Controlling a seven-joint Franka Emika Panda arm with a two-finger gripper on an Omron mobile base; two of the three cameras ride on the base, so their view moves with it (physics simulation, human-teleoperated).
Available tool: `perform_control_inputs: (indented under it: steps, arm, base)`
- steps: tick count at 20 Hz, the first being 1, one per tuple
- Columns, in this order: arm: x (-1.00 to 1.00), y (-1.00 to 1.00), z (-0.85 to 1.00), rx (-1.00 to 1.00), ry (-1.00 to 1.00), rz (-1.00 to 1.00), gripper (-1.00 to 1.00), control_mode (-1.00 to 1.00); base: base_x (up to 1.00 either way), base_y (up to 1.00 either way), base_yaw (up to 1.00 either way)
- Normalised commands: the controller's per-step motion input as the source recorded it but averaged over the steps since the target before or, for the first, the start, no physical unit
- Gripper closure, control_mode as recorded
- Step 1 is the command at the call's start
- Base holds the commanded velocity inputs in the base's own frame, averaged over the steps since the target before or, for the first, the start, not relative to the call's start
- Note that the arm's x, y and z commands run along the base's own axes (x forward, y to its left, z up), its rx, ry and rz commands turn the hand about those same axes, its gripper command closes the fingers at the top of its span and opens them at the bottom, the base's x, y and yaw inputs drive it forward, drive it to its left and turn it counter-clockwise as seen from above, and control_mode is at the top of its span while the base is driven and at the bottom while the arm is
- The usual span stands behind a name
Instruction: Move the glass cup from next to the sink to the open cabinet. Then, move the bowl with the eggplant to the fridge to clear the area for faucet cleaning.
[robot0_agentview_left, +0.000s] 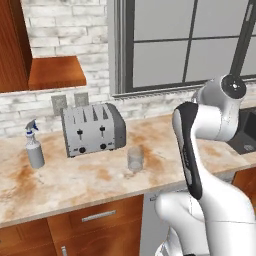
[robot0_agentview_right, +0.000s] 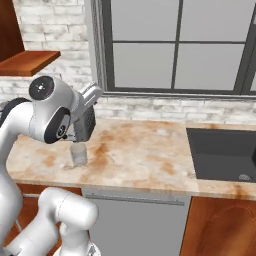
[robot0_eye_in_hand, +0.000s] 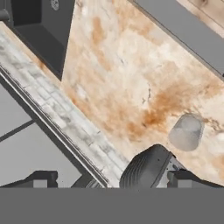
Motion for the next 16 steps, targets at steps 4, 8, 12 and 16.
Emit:
perform_control_inputs:
  steps: [4, 8, 12, 16]
  arm:
    - [0.28, 0.59, -0.50, 0.24, 0.15, -0.55, -1.00, -1.00]
    - [0.17, 0.10, -0.43, 0.24, 0.16, -0.32, -1.00, -1.00]
    - [0.07, 0.00, -0.13, 0.10, 0.15, 0.07, -1.00, -1.00]
    - [0.00, 0.00, 0.00, 0.05, 0.21, 0.78, -1.00, -1.00]
  base:
    - [0.00, 0.00, 0.00]
    - [0.00, 0.00, 0.00]
    - [0.00, 0.00, 0.00]
    - [0.00, 0.00, 0.00]
